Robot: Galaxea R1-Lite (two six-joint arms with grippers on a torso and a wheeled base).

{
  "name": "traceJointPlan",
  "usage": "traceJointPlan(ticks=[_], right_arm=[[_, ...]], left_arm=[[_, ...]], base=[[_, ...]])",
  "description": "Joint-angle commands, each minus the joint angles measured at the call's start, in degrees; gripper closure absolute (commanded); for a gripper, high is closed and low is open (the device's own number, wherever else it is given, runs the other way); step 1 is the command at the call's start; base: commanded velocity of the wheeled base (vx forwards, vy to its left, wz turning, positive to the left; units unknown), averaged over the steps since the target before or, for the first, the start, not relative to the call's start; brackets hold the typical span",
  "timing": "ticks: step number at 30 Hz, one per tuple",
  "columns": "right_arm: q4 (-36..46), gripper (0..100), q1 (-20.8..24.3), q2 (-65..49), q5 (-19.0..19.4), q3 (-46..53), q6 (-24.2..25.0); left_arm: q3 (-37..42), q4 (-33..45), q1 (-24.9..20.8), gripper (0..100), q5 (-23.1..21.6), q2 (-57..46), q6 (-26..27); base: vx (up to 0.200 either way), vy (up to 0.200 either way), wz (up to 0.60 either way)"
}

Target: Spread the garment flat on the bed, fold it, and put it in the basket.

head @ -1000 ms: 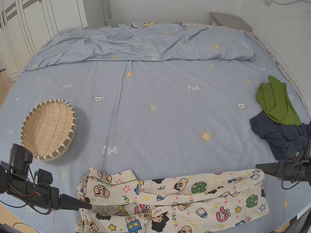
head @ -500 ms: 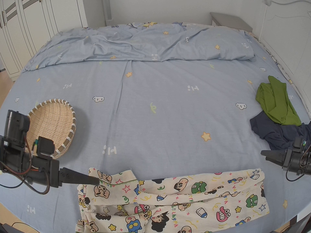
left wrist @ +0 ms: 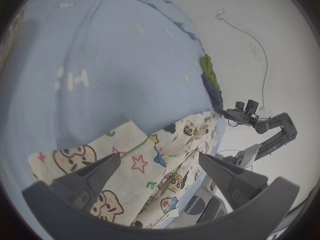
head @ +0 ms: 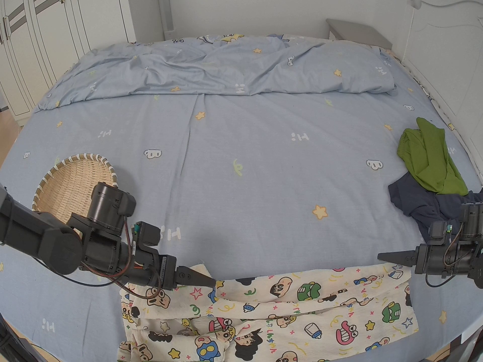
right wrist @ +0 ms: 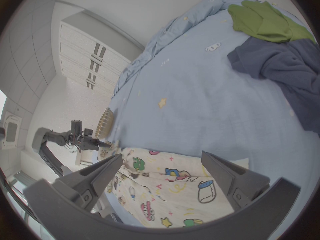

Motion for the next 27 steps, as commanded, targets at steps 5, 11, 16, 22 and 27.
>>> traceJointPlan(ticks=[5, 11, 16, 22, 27], right_arm=[[-0.58, 0, 2.62, 5.87, -1.58, 2.64, -2.82], [-0.67, 0, 2.62, 4.64, -1.67, 5.02, -3.00], [-0.40, 0, 2.62, 2.26, -1.67, 6.95, -2.91], [-0.49, 0, 2.09, 0.59, -1.84, 10.11, -3.00], [-0.84, 0, 0.16, 0.51, -1.84, 13.28, -3.53]], left_arm=[[5.09, -0.24, -2.29, 0, 1.20, 1.41, -0.19], [9.75, -0.50, -2.90, 0, 1.20, -0.35, -0.19], [13.09, -0.68, -3.60, 0, 1.29, -2.72, -0.19], [13.88, -0.68, -3.60, 0, 1.29, -4.04, -0.28], [13.97, -0.50, -3.69, 0, 1.29, -4.13, -0.28]], base=[[0.000, 0.000, 0.00], [0.000, 0.000, 0.00], [0.000, 0.000, 0.00], [0.000, 0.000, 0.00], [0.000, 0.000, 0.00]])
